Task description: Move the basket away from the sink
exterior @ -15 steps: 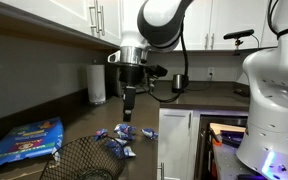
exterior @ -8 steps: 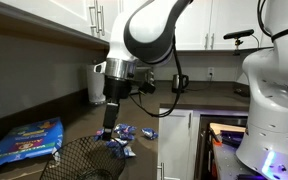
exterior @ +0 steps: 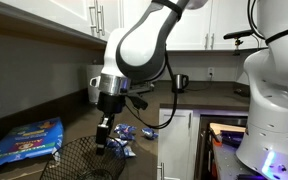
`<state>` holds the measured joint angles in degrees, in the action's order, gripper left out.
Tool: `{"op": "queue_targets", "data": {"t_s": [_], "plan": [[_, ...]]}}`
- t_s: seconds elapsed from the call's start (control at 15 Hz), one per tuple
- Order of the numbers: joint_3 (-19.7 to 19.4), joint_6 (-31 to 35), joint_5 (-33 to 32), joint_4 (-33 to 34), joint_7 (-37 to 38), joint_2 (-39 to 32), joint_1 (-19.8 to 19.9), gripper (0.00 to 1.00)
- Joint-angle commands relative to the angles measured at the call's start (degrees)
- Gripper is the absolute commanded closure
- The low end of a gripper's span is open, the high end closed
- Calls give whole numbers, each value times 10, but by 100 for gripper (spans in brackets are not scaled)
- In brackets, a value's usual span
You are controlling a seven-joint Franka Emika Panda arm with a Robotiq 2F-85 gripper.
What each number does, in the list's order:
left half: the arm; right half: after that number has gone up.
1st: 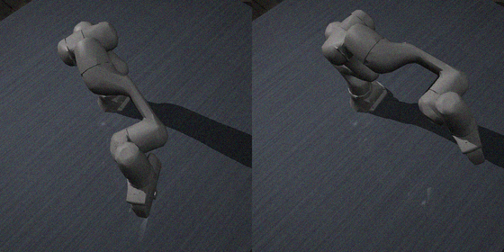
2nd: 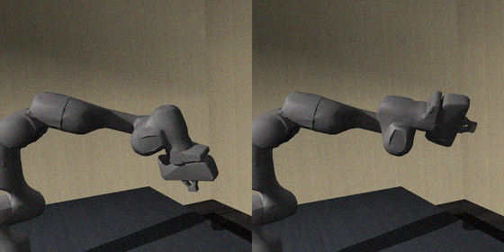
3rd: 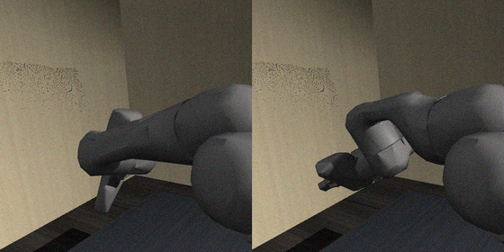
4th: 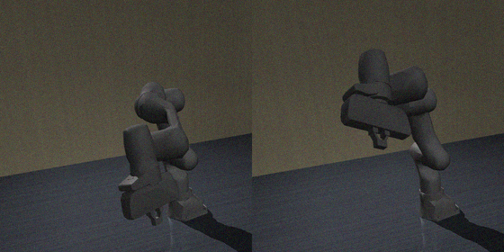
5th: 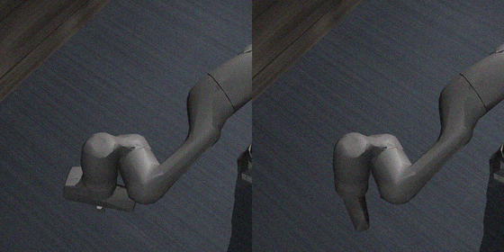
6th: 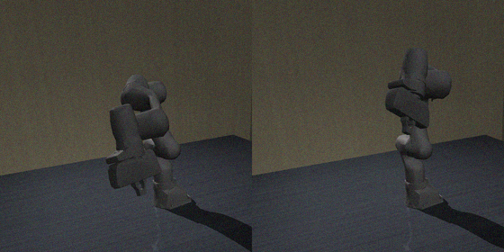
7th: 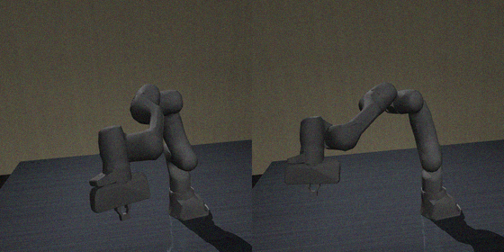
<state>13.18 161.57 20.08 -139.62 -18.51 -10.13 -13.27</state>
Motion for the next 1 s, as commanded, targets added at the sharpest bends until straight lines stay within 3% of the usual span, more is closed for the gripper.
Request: {"op": "queue_targets", "data": {"t_s": [0.0,0.2,0.4,0.6,0.93], "plan": [[27,3,6,4,9,-7,29,78],[30,-16,-4,-2,14,11,38,98],[25,-36,-16,-14,25,46,38,100],[14,-106,-20,-17,22,98,39,98],[-40,-222,-63,-15,55,190,49,98]]}}
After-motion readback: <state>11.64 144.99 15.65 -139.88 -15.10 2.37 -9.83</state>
